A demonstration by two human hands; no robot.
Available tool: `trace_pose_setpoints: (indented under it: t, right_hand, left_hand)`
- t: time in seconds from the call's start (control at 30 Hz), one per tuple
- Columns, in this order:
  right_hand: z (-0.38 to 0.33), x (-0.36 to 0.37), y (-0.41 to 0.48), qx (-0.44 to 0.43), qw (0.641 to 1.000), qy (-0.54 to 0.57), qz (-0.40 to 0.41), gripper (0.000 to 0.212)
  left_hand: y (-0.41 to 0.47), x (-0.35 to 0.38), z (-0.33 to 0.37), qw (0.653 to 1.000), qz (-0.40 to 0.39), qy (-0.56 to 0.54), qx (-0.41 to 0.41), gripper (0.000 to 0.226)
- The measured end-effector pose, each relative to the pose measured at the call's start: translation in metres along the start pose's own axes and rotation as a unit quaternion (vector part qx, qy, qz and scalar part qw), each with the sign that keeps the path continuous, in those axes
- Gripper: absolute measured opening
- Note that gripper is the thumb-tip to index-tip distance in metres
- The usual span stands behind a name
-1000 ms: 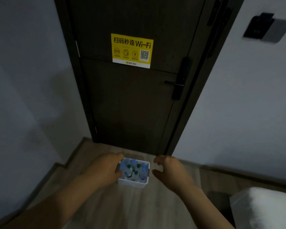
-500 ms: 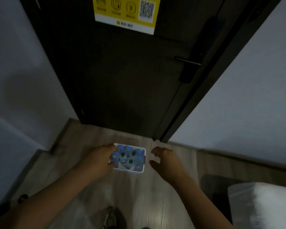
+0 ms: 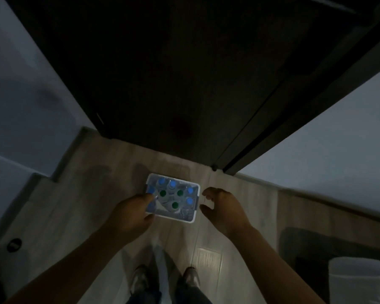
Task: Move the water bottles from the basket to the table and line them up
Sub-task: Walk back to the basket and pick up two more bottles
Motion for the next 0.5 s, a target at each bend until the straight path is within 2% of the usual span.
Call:
trace_pose_setpoints:
  t: [0.07,0.13,0.2,0.33,0.4,0.5]
  right_hand:
    - [0.018,0.024,0.022,0.004,1.000,0.005,-0.007,0.038]
    - [0.034,0.050,0.043,0.005,1.000,0.007,-0.014,0.039]
    - [0.047,0.075,0.064,0.004,1.000,0.008,-0.018,0.038]
    - [0.074,0.125,0.101,0.008,1.000,0.020,-0.018,0.035]
    - [0.088,0.151,0.120,0.005,1.000,0.021,-0.018,0.037]
    - [0.110,0.188,0.150,0.002,1.000,0.030,-0.007,0.040]
  left_hand:
    - [0.016,0.027,-0.006,0.999,-0.004,0.000,0.039,0.049]
    - [0.029,0.052,-0.015,0.997,0.021,-0.021,0.078,0.041]
    - [0.044,0.080,-0.031,0.996,0.023,-0.022,0.083,0.037]
    - [0.085,0.141,-0.071,0.999,0.008,-0.041,0.022,0.052]
    - [0.105,0.168,-0.090,0.999,0.010,-0.038,-0.014,0.046]
    - [0.134,0.210,-0.113,1.000,0.013,0.000,-0.026,0.037]
Point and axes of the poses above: each hand's wrist, its own y-axis towards the middle knuckle, its own x-axis out of the palm, z = x × y, the point moved 8 cm from there along y, towards the middle knuckle, and after that the axes turned 1 degree about -x, right-handed, at the moved point
